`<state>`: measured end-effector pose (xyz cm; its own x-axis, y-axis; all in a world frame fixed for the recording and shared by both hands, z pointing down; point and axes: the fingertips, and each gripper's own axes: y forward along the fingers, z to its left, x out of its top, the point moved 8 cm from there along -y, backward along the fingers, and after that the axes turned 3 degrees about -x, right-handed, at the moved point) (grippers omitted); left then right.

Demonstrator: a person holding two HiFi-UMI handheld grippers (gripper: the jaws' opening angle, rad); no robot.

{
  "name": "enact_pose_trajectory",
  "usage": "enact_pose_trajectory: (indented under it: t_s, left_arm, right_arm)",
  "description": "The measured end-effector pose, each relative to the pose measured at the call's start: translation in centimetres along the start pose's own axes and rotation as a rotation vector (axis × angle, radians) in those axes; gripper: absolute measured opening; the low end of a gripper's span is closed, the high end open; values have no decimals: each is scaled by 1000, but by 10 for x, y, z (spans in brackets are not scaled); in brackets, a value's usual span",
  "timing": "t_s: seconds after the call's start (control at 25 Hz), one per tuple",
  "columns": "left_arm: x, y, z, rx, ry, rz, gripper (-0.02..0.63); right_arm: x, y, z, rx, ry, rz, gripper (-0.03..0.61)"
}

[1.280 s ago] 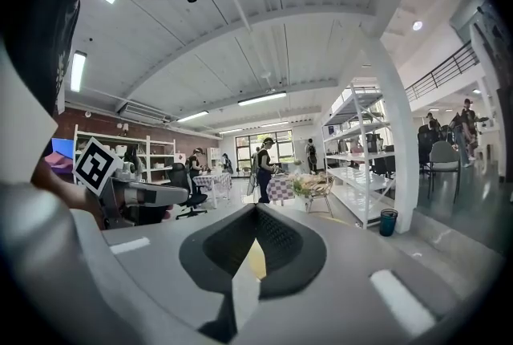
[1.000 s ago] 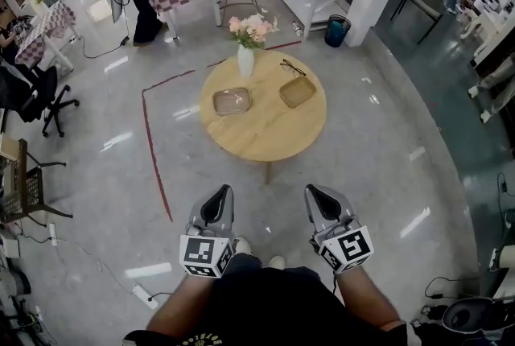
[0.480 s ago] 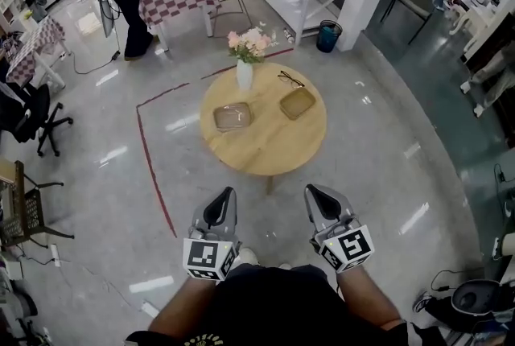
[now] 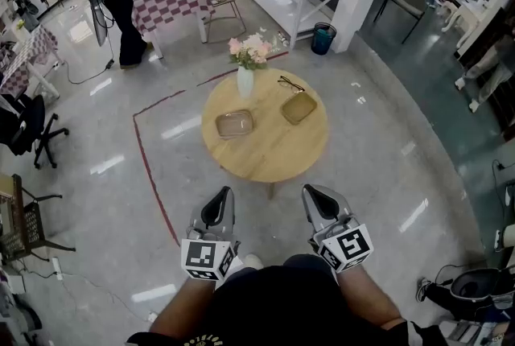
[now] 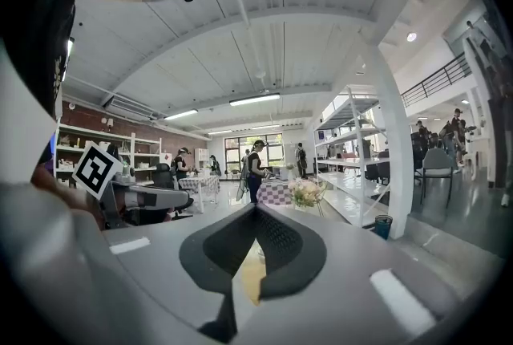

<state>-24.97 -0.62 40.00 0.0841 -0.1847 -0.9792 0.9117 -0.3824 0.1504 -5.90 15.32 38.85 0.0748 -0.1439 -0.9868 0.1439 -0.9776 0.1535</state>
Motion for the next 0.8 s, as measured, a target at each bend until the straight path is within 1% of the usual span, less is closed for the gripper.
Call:
enact_pose_trajectory:
  t_s: [0.2,0.32,0.6,0.8]
  left_arm:
    - [-1,1,6,3,-6,-1,2]
    - [-3,3,3,-13,-6,24,2]
    - [-13,26,-4,3,-15,45,2]
    - [-12,41,-10,3,14,54,2]
  right_arm:
    - [1,1,-2,-15,-1,0,-2]
    - [0,1,-6,-23,10,8,-2]
    - [-8,11,-30,-5,23,19,-2]
    - [-7,18,-49,0,29,10,-2]
